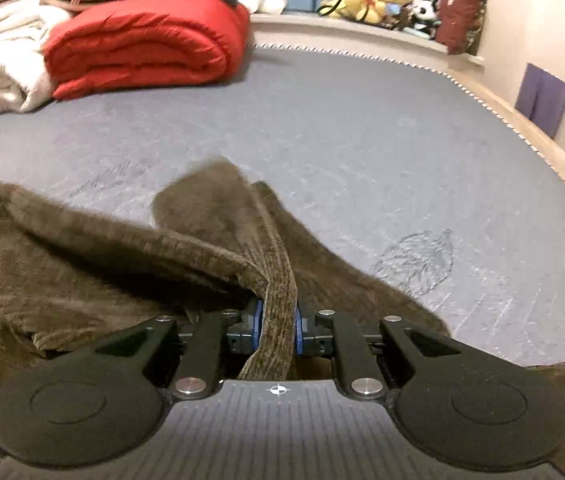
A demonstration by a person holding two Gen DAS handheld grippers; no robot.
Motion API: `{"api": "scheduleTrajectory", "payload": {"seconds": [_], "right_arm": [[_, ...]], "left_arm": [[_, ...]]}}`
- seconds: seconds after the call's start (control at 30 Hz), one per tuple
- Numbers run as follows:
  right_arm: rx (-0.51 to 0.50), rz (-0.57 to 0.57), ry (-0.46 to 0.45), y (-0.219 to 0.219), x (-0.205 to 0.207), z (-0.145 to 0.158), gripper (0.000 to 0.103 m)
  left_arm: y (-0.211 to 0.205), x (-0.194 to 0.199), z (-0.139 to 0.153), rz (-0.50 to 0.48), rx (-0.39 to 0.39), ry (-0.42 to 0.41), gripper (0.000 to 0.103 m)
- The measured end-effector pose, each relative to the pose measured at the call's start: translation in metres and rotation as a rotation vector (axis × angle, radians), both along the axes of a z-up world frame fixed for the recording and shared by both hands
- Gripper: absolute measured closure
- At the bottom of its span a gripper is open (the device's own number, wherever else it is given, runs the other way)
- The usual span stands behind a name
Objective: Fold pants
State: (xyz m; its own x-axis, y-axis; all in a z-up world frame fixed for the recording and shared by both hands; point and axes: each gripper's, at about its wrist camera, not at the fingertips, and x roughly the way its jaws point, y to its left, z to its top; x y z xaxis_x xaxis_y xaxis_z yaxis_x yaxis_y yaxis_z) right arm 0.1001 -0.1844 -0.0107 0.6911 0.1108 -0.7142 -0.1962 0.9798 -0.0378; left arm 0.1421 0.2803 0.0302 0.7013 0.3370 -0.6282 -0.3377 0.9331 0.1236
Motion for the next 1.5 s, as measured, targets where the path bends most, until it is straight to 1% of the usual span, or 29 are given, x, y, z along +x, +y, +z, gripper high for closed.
{"api": "scheduleTrajectory", "payload": {"seconds": [0.07, 0.1, 0.17, 0.23, 0.33, 0.4, 0.47, 0.53, 0.57, 0.6, 0.73, 0.8, 0.87, 0.93, 0.97, 1.0, 1.03, 1.07, 1.1, 1.17, 1.23, 1.3, 1.37, 1.4, 1.43, 1.47, 1.5], "right_arm": [[-0.016, 0.051, 0.008, 0.010, -0.001, -0.001, 0.086], [-0.012, 0.076, 0.012, 0.012, -0.003, 0.000, 0.082], [0.015, 0.113, 0.013, 0.013, -0.001, 0.007, 0.079], [0.107, 0.130, 0.004, 0.003, -0.003, 0.019, 0.073], [0.311, 0.103, -0.063, -0.026, -0.001, 0.042, 0.062], [0.433, 0.024, -0.121, -0.056, 0.001, 0.053, 0.060], [0.498, -0.076, -0.144, -0.082, 0.005, 0.055, 0.060], [0.487, -0.152, -0.133, -0.095, 0.009, 0.050, 0.057], [0.474, -0.162, -0.114, -0.096, 0.012, 0.046, 0.057], [0.469, -0.155, -0.090, -0.095, 0.015, 0.041, 0.056], [0.459, -0.077, -0.001, -0.072, 0.026, 0.024, 0.045], [0.447, -0.042, 0.026, -0.057, 0.032, 0.017, 0.044], [0.425, -0.015, 0.051, -0.041, 0.035, 0.012, 0.043], [0.384, -0.002, 0.076, -0.028, 0.038, 0.008, 0.043], [0.354, 0.004, 0.086, -0.021, 0.038, 0.006, 0.044], [0.323, 0.010, 0.091, -0.013, 0.039, 0.005, 0.048], [0.292, 0.017, 0.094, -0.008, 0.040, 0.004, 0.065], [0.271, 0.026, 0.092, -0.005, 0.039, 0.003, 0.075], [0.262, 0.035, 0.087, -0.004, 0.037, 0.004, 0.093], [0.251, 0.038, 0.055, -0.001, 0.031, 0.008, 0.094], [0.236, 0.062, -0.002, 0.004, 0.019, 0.017, 0.095], [0.206, 0.111, -0.064, 0.012, 0.005, 0.027, 0.095], [0.169, 0.181, -0.138, 0.024, -0.016, 0.038, 0.095], [0.160, 0.216, -0.166, 0.029, -0.026, 0.042, 0.095], [0.150, 0.248, -0.184, 0.035, -0.036, 0.043, 0.095], [0.135, 0.279, -0.197, 0.040, -0.044, 0.044, 0.095], [0.109, 0.317, -0.215, 0.047, -0.053, 0.044, 0.095]], "left_arm": [[-0.010, -0.004, 0.008, -0.051, -0.067, -0.005, 0.019], [-0.018, -0.006, 0.011, -0.077, -0.095, -0.005, 0.019], [-0.036, -0.010, 0.017, -0.119, -0.114, -0.009, 0.019], [-0.058, -0.013, 0.022, -0.164, -0.117, -0.016, 0.019], [-0.083, -0.021, 0.029, -0.223, -0.132, -0.040, 0.019], [-0.099, -0.027, 0.034, -0.272, -0.143, -0.058, 0.019], [-0.111, -0.034, 0.037, -0.313, -0.141, -0.070, 0.019], [-0.124, -0.036, 0.039, -0.350, -0.134, -0.073, 0.019], [-0.130, -0.038, 0.039, -0.367, -0.132, -0.073, 0.019], [-0.137, -0.041, 0.038, -0.383, -0.130, -0.072, 0.019], [-0.157, -0.045, 0.033, -0.424, -0.124, -0.061, 0.019], [-0.166, -0.045, 0.030, -0.441, -0.132, -0.059, 0.020], [-0.170, -0.045, 0.028, -0.459, -0.147, -0.066, 0.028], [-0.172, -0.045, 0.028, -0.481, -0.182, -0.081, 0.043], [-0.172, -0.044, 0.028, -0.497, -0.211, -0.086, 0.048], [-0.174, -0.044, 0.028, -0.509, -0.234, -0.089, 0.058], [-0.175, -0.044, 0.028, -0.520, -0.254, -0.091, 0.064], [-0.176, -0.044, 0.027, -0.532, -0.278, -0.093, 0.064], [-0.177, -0.043, 0.027, -0.539, -0.289, -0.093, 0.066], [-0.180, -0.042, 0.027, -0.546, -0.299, -0.090, 0.067], [-0.180, -0.039, 0.026, -0.548, -0.320, -0.089, 0.067], [-0.179, -0.037, 0.026, -0.559, -0.371, -0.085, 0.067], [-0.177, -0.035, 0.025, -0.572, -0.427, -0.078, 0.065], [-0.178, -0.034, 0.023, -0.580, -0.465, -0.068, 0.059], [-0.178, -0.032, 0.021, -0.587, -0.501, -0.057, 0.048], [-0.179, -0.030, 0.018, -0.595, -0.546, -0.043, 0.041], [-0.180, -0.028, 0.013, -0.602, -0.589, -0.028, 0.030]]}}
